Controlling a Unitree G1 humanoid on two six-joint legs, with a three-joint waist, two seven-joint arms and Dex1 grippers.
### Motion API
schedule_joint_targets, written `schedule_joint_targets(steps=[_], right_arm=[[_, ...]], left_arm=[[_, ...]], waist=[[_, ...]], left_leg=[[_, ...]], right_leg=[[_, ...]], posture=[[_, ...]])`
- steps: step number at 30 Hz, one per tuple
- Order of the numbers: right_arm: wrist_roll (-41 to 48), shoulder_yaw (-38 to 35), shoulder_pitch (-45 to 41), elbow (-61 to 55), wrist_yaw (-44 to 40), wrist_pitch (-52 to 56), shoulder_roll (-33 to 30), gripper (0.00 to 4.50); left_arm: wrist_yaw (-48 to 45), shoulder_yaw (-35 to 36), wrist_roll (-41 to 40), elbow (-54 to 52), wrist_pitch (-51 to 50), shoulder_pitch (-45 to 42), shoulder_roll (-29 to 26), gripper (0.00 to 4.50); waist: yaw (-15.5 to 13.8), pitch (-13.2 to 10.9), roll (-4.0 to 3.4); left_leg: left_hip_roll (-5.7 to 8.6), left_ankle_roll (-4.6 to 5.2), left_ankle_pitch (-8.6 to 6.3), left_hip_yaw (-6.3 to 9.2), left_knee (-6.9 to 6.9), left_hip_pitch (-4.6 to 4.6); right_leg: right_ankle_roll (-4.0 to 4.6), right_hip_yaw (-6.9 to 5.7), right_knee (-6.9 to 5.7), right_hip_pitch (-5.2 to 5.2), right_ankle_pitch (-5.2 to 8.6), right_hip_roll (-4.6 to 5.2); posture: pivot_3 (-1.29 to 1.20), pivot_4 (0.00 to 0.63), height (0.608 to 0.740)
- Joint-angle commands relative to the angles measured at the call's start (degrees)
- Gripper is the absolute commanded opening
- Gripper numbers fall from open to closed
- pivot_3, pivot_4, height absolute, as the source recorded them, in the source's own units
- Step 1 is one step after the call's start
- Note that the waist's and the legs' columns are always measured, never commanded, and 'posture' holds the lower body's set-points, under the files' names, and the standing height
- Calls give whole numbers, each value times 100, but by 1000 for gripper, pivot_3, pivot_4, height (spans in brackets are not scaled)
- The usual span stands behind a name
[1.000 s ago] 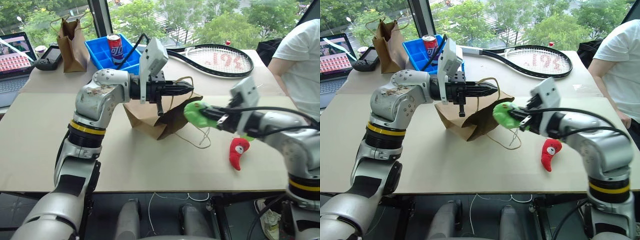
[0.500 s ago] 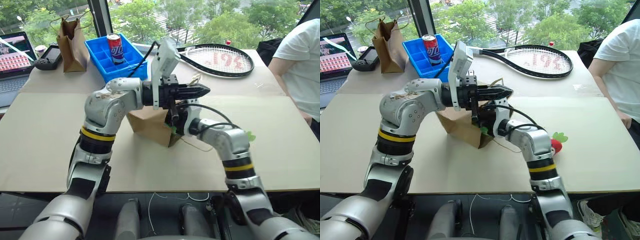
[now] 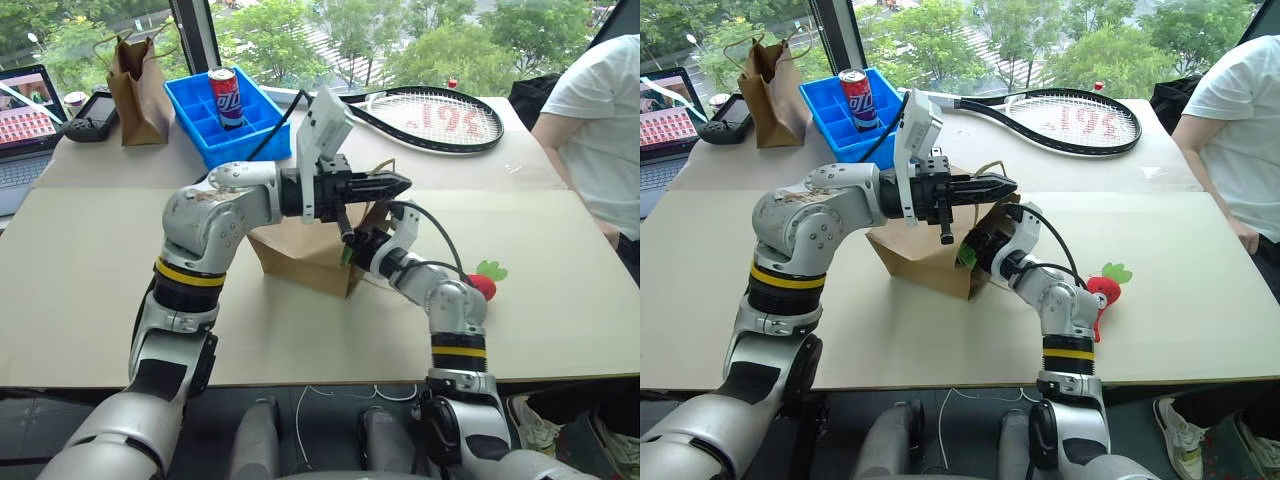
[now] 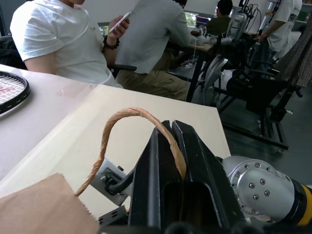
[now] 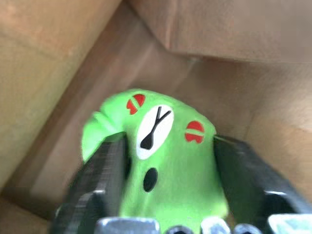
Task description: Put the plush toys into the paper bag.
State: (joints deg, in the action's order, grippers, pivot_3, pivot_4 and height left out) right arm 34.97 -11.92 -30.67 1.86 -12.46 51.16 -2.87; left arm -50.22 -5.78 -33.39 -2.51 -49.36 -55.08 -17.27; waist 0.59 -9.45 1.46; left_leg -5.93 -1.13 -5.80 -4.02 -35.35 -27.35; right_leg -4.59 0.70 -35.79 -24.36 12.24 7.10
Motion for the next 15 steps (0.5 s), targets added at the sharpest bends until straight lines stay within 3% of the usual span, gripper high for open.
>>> schedule_joint_targets(steps=[1,8,15], right_arm=[[335,-143,211,-917,-60,477,-390,4176],[1166,-1186,823,-1773,155,1232,-1067,4176],[1020,-1651,1845,-3432,195,2173,-3274,4176]], left_arm=[[-49,6,54,13,216,-76,-34,0],[-102,-14,77,172,342,-117,-5,0],[-171,-42,58,299,407,-165,57,0]], waist=[[8,0,0],[-1,0,-1],[-60,-2,-7]], left_leg=[[0,-2,-1,0,1,0],[0,-6,-3,3,9,2],[9,-6,-4,3,13,3]], right_leg=[[1,0,0,-1,0,0],[5,0,4,1,4,-1],[40,6,17,4,26,3]], posture=[[0,150,740],[0,150,740],[0,150,740]])
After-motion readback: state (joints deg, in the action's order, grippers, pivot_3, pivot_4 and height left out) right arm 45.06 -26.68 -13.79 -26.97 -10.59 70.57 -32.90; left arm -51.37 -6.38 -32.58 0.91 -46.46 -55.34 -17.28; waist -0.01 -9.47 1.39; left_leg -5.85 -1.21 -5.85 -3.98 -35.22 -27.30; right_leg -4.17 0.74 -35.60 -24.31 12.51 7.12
